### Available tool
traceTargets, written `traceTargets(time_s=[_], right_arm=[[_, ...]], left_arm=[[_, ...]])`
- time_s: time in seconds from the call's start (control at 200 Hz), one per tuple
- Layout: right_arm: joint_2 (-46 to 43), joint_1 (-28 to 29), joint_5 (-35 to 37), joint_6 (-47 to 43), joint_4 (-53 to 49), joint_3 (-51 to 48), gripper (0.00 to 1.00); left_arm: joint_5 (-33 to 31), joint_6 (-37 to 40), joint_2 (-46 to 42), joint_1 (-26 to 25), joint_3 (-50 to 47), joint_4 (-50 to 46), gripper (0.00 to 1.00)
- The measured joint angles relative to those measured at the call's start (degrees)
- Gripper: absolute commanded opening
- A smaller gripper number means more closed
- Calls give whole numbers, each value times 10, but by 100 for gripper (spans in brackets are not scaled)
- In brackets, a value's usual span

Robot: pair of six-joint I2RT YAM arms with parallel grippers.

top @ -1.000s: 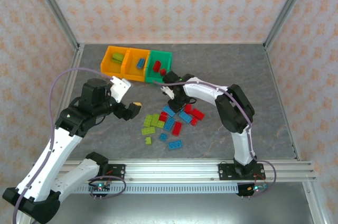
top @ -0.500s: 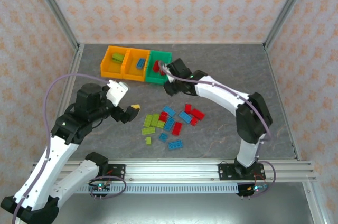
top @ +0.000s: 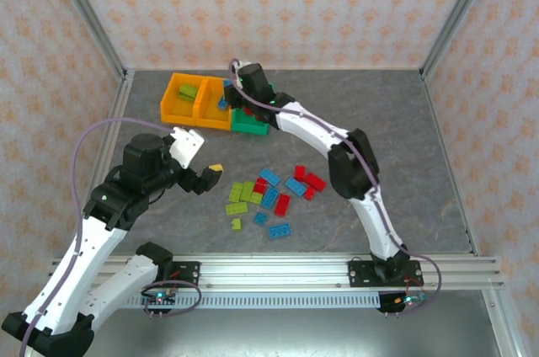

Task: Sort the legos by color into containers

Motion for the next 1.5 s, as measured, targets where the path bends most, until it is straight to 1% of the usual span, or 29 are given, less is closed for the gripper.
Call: traceTargets(time_s=[0.085,0.14,0.23,0.28,0.455,0.53,0.626,0.716,0.791,0.871,0.936,1.056,1.131,1.221,1.276,1.351,1.406,1.496], right_arm=[[76,0,-2,1,-17,101,30],[122,0,-2,1,-33,171,38],[177,0,-2,3,-61,263,42],[184,0,-2,2,-71,282,45],[169,0,-10,0,-94,282,43],[129,0,-15,-4,-126,243,45],[54,0,-25,-14,-170,173,49],[-70,0,-40,-24,-202,53,53],[-184,0,-53,-30,-219,-50,57],[-304,0,-63,-31,-222,-160,62],[-409,0,-67,-25,-216,-260,65],[-541,0,-58,-5,-219,-406,69],[-574,0,-43,7,-224,-462,69],[-576,0,-27,20,-232,-499,69],[-568,0,-23,25,-240,-507,69],[-558,0,-22,31,-246,-507,70],[-553,0,-23,33,-246,-506,69],[-546,0,-23,36,-246,-504,70]], left_arm=[[0,0,0,0,-1,0,98],[0,0,0,0,-1,2,98],[-4,-3,0,0,-1,3,98],[-8,-5,2,0,-1,3,98],[-41,-22,20,0,-1,4,98],[-62,-57,32,0,-1,8,98],[-97,-124,50,0,4,13,92],[-135,-214,83,0,24,7,88],[-150,-275,111,0,31,1,84],[-149,-336,144,0,28,-7,80],[-135,-378,176,-1,15,-4,78],[-109,-435,236,-28,-21,1,73],[-99,-451,278,-50,-28,3,69],[-81,-456,334,-70,-28,14,65],[-66,-455,375,-78,-26,23,63],[-52,-455,422,-85,-25,33,57],[-51,-458,446,-87,-25,38,54],[-55,-460,467,-86,-25,47,52]])
